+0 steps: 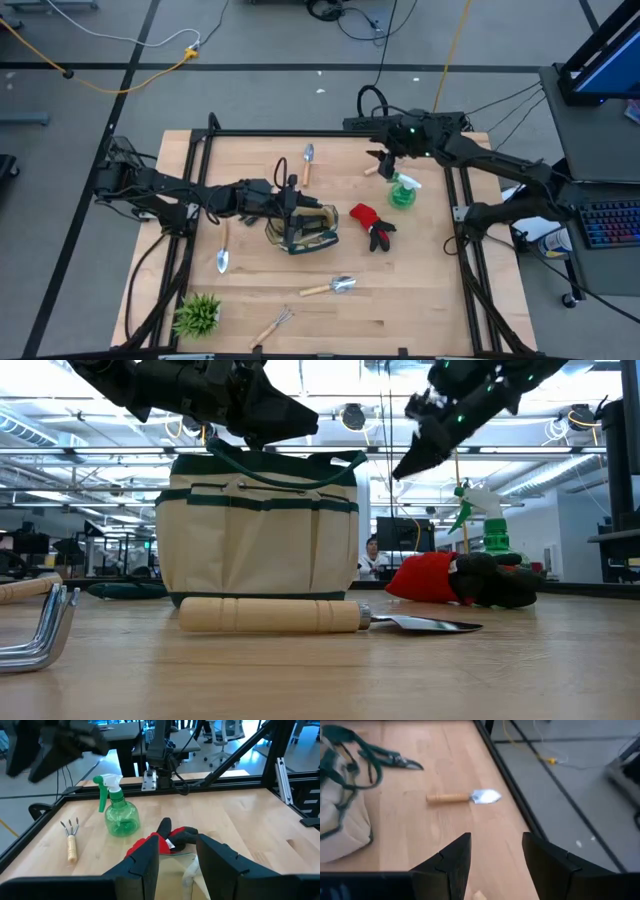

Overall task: Pick & Place Garden tools in Gardening bag
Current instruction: Put the top brown hand rake into the green gardening bag

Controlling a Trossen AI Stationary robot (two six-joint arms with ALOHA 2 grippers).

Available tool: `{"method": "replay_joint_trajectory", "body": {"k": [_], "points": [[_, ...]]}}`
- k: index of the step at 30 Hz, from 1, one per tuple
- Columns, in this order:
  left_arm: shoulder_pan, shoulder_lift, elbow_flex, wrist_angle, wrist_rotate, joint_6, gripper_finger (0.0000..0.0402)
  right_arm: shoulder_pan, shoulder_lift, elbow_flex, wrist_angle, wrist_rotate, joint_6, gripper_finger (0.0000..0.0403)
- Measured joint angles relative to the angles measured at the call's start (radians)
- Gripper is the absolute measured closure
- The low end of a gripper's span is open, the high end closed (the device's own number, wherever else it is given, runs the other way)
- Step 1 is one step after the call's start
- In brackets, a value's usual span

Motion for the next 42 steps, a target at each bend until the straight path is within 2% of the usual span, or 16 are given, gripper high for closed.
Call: {"method": "replay_joint_trajectory", "body": {"k": [13,20,26,36,42], "points": [[0.000,0.000,0.000,0.000,0.000,0.001,0.0266,-0.166,0.184,0.000,0.000,-0.010,-0.038,0.0232],[0.000,0.000,0.000,-0.001,0.000,0.001,0.0266,-0.216,0.236,0.000,-0.028,-0.203,-0.170,0.0232],[0.000,0.000,0.000,-0.003,0.000,0.001,0.0266,-0.217,0.283,0.000,-0.040,-0.205,-0.269,0.0232],[0.000,0.000,0.000,-0.026,0.000,0.001,0.0266,-0.217,0.313,-0.002,-0.056,-0.205,-0.275,0.0232],[0.000,0.000,0.000,-0.025,0.000,0.000,0.0266,-0.217,0.344,-0.055,-0.051,-0.200,-0.298,0.0232]]}}
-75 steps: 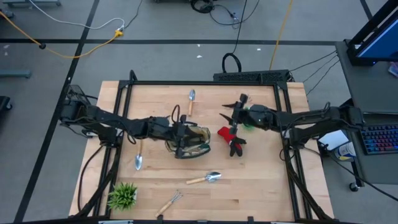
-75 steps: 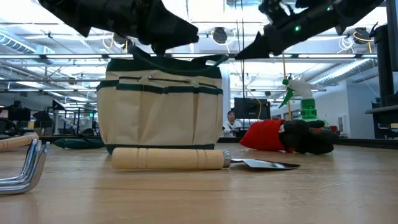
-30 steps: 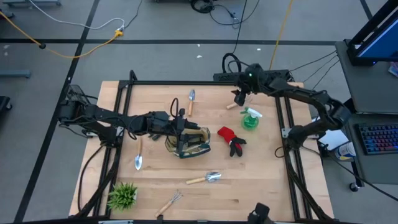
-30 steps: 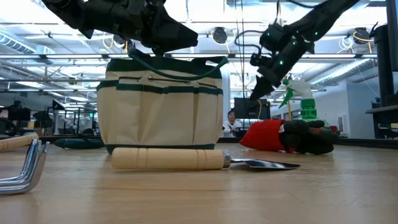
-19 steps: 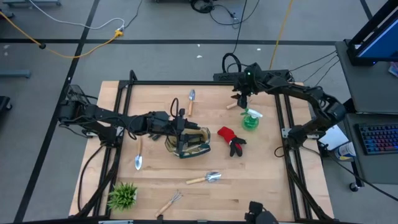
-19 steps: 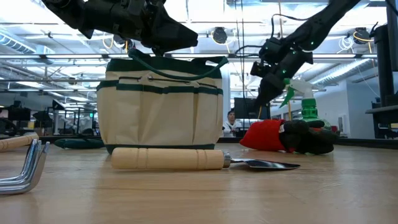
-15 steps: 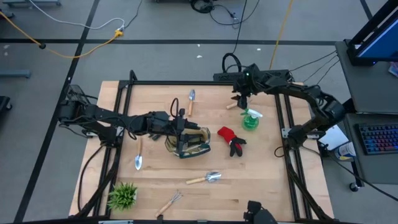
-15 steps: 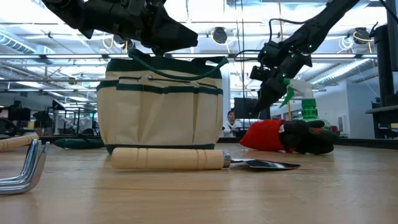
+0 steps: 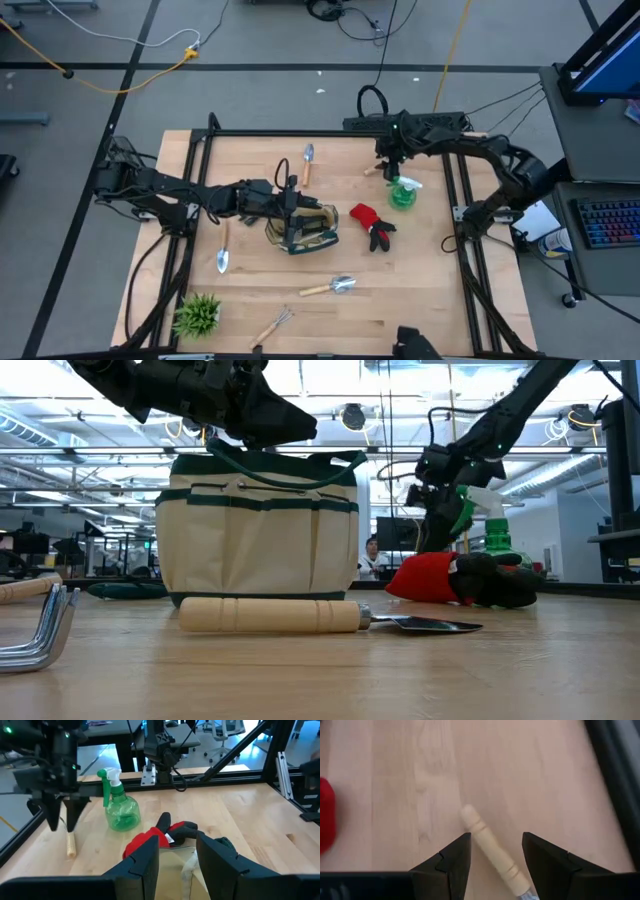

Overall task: Pick & Place Garden tools in Gardening bag
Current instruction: Put the top brown hand rake into the green gardening bag

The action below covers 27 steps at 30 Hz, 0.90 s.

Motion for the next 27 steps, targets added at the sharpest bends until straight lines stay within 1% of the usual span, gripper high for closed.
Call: {"method": "replay_joint_trajectory", "body": {"k": [3,9,12,15,18,24,27], "points": [[-0.001,0.000,0.000,0.000,0.000,-0.001,0.0266,0.000,0.020,-0.027,0.014,0.000,-0.019,0.0232],[-0.001,0.000,0.000,0.000,0.000,-0.003,0.0266,0.000,0.050,-0.063,0.116,0.001,-0.022,0.0232],[-0.001,0.000,0.000,0.001,0.000,-0.003,0.0266,0.000,0.066,-0.063,0.132,0.033,-0.032,0.0232],[-0.001,0.000,0.000,0.000,0.000,-0.003,0.0266,0.000,0.084,-0.063,0.131,0.078,-0.042,0.0232],[-0.001,0.000,0.000,0.001,0.000,-0.003,0.0266,0.000,0.103,-0.064,0.127,0.097,-0.044,0.0232],[-0.001,0.000,0.000,0.001,0.000,0.001,0.0266,0.000,0.112,-0.063,0.129,0.122,-0.076,0.0233],[-0.001,0.000,0.000,0.001,0.000,-0.001,0.0266,0.000,0.112,-0.063,0.127,0.124,-0.083,0.0245]]}}
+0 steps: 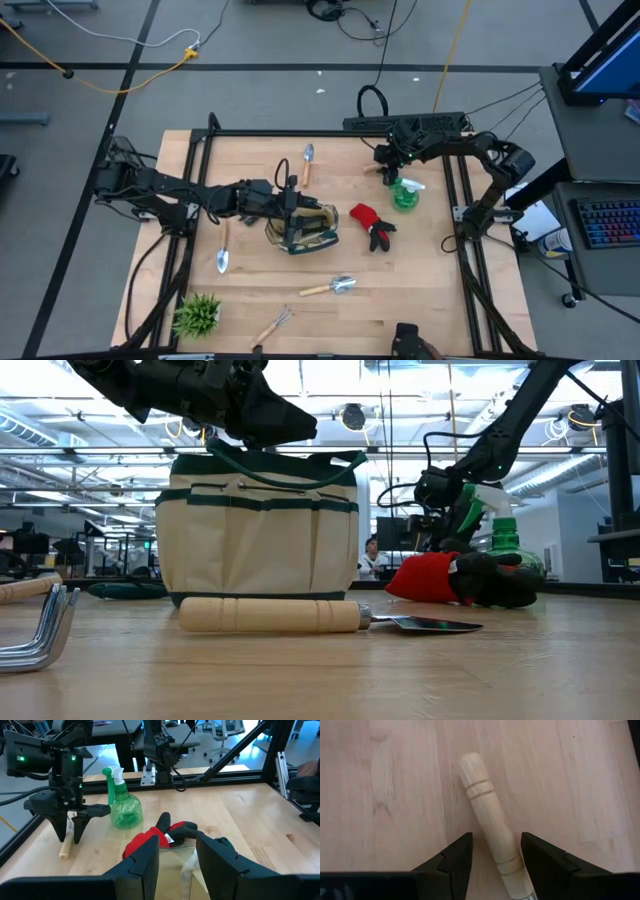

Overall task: Pick & Place Garden tools in Gardening bag
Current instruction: Put the top brown hand rake into the green gardening bag

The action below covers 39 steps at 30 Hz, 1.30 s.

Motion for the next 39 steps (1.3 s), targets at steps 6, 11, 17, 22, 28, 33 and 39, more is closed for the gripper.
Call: {"method": "replay_joint_trajectory", "body": {"k": [6,11,17,22,28,33,39], "points": [[0.000,0.000,0.000,-0.001,0.000,-0.003,0.0266,0.000,0.001,0.000,-0.007,-0.001,0.037,0.0302],[-0.003,0.000,0.000,-0.002,0.000,-0.006,0.0266,0.000,0.001,0.000,-0.003,0.002,0.045,0.0342],[-0.013,-0.001,0.000,-0.006,0.000,-0.008,0.0266,0.002,-0.003,0.000,0.000,0.006,0.042,0.0342],[-0.021,-0.004,0.000,-0.006,0.000,-0.010,0.0266,0.009,-0.035,-0.002,0.001,0.025,0.063,0.0332],[-0.024,-0.004,0.000,-0.006,0.000,-0.033,0.0266,0.009,-0.106,-0.002,-0.003,0.014,0.091,0.0337],[-0.024,-0.004,0.000,-0.002,0.000,-0.049,0.0266,0.009,-0.183,-0.002,-0.004,0.009,0.093,0.0333],[-0.024,-0.005,0.000,0.000,0.000,-0.040,0.0266,0.022,-0.283,-0.002,-0.002,0.008,0.093,0.0336]]}}
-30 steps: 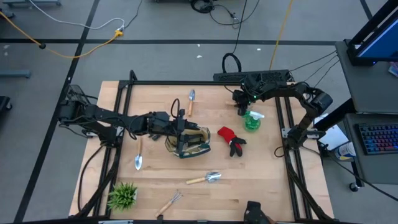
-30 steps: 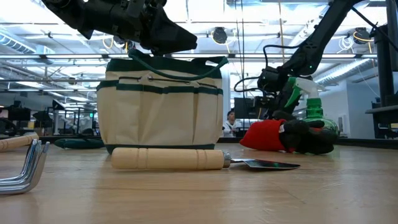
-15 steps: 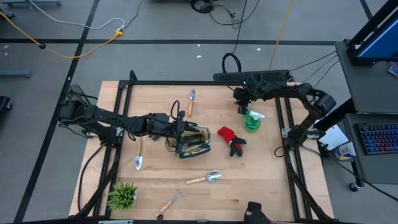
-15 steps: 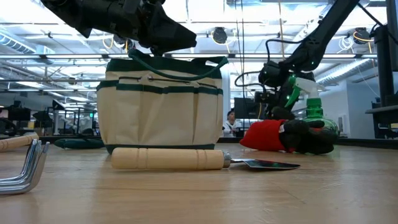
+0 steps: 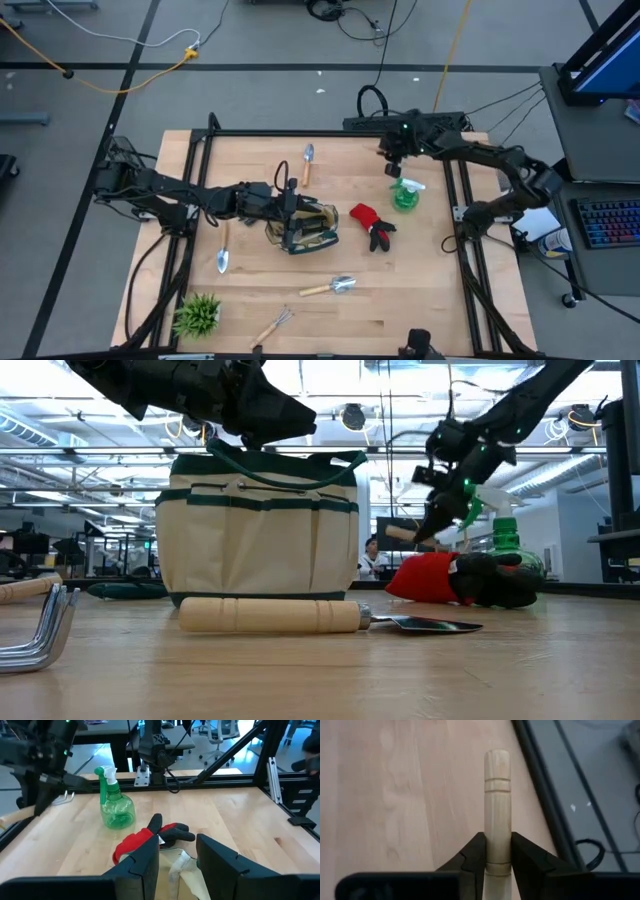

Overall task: Pick & Place Garden tools in Gardening bag
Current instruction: Put the top brown hand rake into the green gardening bag

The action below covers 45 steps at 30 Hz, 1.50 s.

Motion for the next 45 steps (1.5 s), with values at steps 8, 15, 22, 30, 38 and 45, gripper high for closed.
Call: {"method": "replay_joint_trajectory", "body": {"k": [8,15,22,30,38,45], "points": [[0.000,-0.031,0.001,-0.004,0.000,0.005,0.0266,0.074,-0.121,0.000,0.024,-0.001,0.000,0.0332],[-0.001,-0.121,-0.004,-0.107,0.000,0.015,0.0266,0.163,-0.186,0.001,0.040,-0.004,0.013,0.0332],[-0.002,-0.198,0.001,-0.209,-0.038,0.019,0.0266,0.265,-0.196,0.001,0.187,-0.007,0.039,0.0334],[-0.002,-0.288,0.000,-0.419,-0.130,0.037,0.0266,0.402,-0.188,0.001,0.422,-0.009,0.108,0.0330],[-0.018,-0.361,0.000,-0.574,-0.221,0.010,0.0266,0.527,-0.189,0.001,0.627,-0.009,0.168,0.0328],[-0.054,-0.465,0.000,-0.716,-0.261,-0.024,0.0266,0.619,-0.186,0.001,0.739,-0.009,0.260,0.0334]]}}
